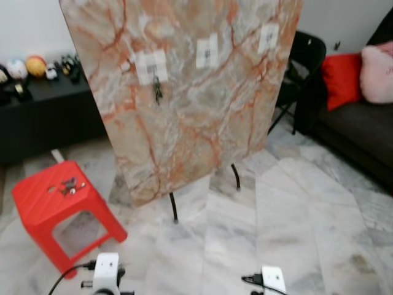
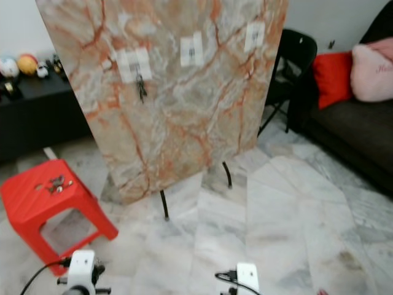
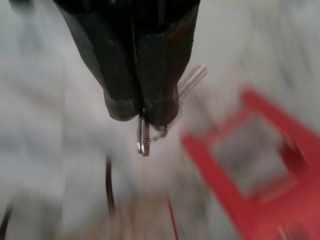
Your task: Hang keys on a hook
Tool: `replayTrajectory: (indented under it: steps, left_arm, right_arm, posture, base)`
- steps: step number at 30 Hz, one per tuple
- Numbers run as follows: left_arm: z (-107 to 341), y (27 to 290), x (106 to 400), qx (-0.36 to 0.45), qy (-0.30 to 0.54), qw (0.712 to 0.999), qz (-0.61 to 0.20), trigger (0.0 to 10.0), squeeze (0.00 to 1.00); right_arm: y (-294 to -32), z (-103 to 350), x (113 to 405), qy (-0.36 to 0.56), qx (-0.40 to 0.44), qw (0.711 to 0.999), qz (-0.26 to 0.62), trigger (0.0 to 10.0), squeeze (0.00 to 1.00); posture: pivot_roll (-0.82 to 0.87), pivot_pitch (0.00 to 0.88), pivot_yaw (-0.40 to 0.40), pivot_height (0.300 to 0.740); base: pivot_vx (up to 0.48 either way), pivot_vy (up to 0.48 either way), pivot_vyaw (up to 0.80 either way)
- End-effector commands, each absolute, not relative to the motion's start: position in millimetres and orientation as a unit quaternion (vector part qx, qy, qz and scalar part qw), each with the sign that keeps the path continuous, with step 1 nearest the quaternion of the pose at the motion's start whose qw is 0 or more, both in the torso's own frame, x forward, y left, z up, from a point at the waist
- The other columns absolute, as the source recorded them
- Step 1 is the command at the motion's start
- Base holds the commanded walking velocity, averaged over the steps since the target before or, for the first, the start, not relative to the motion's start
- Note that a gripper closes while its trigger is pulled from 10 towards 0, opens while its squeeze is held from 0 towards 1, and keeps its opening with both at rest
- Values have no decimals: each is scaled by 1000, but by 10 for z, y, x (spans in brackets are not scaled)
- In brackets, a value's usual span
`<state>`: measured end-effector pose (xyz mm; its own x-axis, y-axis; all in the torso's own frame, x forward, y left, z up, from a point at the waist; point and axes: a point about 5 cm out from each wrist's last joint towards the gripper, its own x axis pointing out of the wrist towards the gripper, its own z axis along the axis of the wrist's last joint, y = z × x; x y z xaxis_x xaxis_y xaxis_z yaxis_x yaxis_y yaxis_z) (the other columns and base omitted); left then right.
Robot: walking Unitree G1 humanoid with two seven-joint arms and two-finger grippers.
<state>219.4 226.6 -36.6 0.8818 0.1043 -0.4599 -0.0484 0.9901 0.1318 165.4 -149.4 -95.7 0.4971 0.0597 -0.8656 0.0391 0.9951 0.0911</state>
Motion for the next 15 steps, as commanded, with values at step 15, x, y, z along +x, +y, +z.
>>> replayTrajectory:
  steps: [15]
  left_arm:
    - [504, 1850, 2549, 84, 1, 995, -52, 10000, 0]
  right_arm:
    - [-1526, -939, 1691, 492, 48, 869, 3, 10000, 0]
  posture:
    - [21, 0, -35, 740]
  base:
    - [0, 0, 0]
